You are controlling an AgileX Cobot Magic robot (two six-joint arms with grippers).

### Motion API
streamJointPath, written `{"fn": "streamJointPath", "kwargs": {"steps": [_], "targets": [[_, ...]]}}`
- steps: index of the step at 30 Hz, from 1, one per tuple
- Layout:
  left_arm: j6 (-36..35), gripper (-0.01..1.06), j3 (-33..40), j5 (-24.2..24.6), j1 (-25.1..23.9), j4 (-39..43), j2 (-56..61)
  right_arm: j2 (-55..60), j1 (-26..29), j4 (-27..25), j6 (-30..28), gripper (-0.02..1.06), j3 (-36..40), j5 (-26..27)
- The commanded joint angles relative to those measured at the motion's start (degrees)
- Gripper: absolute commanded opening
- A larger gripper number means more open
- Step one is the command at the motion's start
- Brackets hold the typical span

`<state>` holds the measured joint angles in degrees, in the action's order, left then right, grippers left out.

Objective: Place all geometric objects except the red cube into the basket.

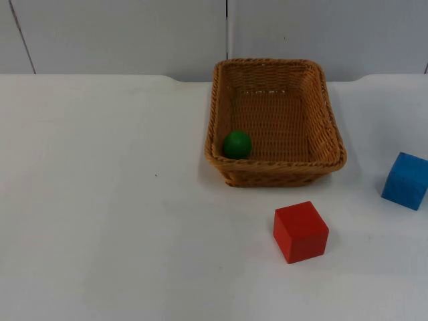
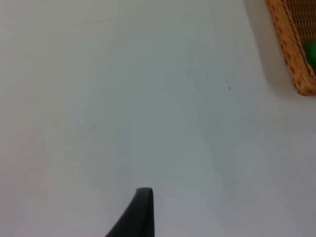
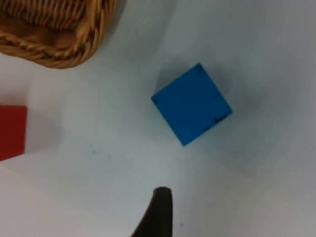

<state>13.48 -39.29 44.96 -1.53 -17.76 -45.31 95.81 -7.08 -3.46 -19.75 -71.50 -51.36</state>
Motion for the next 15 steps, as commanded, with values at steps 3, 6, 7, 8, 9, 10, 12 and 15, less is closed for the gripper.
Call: {"fn": "streamJointPath", "kwargs": {"steps": [3, 6, 7, 8, 9, 10, 12, 15], "targets": [[-0.16, 0.98, 0.2, -0.47, -0.11, 0.27, 0.45, 4.17, -1.57, 0.73, -7.54, 0.77, -2.06, 1.26], [-0.16, 0.98, 0.2, -0.47, -0.11, 0.43, 0.34, 9.89, -4.21, 0.73, -14.95, 0.77, -3.69, 5.07], [-0.16, 0.98, 0.2, -0.47, -0.11, 0.65, 0.34, 11.52, -4.95, 1.0, -16.35, 0.77, -4.07, 6.45], [-0.16, 0.98, 0.2, -0.47, -0.11, 0.65, 0.34, 11.52, -4.95, 1.0, -16.35, 0.77, -4.07, 6.45], [-0.16, 0.98, 0.2, -0.47, -0.11, 0.74, 0.34, 12.8, -5.78, 2.09, -16.94, 0.77, -4.18, 8.1], [-0.16, 0.98, 0.2, -0.36, -0.11, 0.87, 0.34, 14.26, -6.55, 4.41, -16.94, 0.77, -4.23, 9.98], [-0.16, 0.98, 0.2, -0.36, -0.11, 1.35, 0.34, 16.56, -7.36, 8.26, -15.79, 0.77, -4.23, 12.63], [-0.16, 0.98, 0.2, -0.36, -0.11, 1.35, 0.34, 18.49, -7.5, 10.18, -15.64, 0.77, -4.23, 14.08]]}}
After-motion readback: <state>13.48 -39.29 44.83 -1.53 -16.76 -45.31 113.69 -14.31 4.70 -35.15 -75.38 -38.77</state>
